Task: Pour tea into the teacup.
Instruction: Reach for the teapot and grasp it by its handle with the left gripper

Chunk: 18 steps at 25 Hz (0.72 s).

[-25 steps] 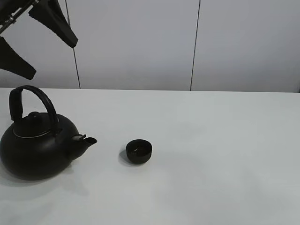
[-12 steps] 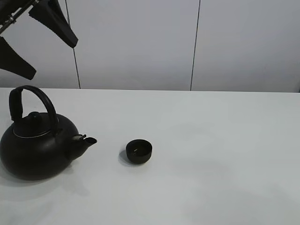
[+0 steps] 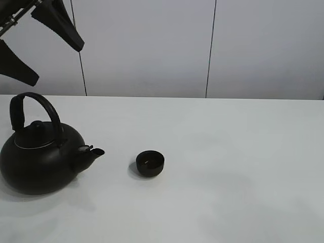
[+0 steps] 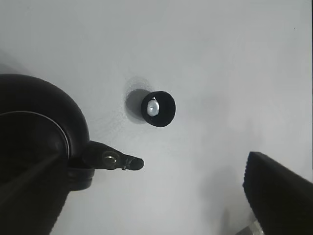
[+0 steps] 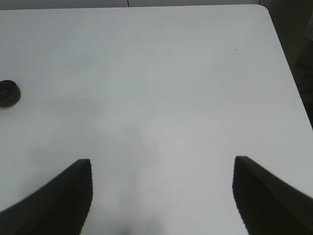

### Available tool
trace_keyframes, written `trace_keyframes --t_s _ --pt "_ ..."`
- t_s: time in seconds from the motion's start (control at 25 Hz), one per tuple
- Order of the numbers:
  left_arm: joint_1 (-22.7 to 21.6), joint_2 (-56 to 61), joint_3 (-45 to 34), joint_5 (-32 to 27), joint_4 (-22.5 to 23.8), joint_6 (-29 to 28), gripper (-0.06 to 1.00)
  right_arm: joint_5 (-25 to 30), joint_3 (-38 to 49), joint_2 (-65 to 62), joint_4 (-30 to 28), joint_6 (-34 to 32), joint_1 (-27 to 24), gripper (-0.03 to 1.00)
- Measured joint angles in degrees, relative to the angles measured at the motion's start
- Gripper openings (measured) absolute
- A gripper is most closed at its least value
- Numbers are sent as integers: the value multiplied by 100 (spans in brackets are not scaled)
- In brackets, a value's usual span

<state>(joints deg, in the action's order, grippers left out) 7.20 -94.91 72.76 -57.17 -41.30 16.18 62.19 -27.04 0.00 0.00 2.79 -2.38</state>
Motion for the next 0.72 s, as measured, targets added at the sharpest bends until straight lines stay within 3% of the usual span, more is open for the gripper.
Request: trace_keyframes --t_s 0.72 --pt "0 0 7 604 -143 99 70 -4 0 0 0 -17 0 55"
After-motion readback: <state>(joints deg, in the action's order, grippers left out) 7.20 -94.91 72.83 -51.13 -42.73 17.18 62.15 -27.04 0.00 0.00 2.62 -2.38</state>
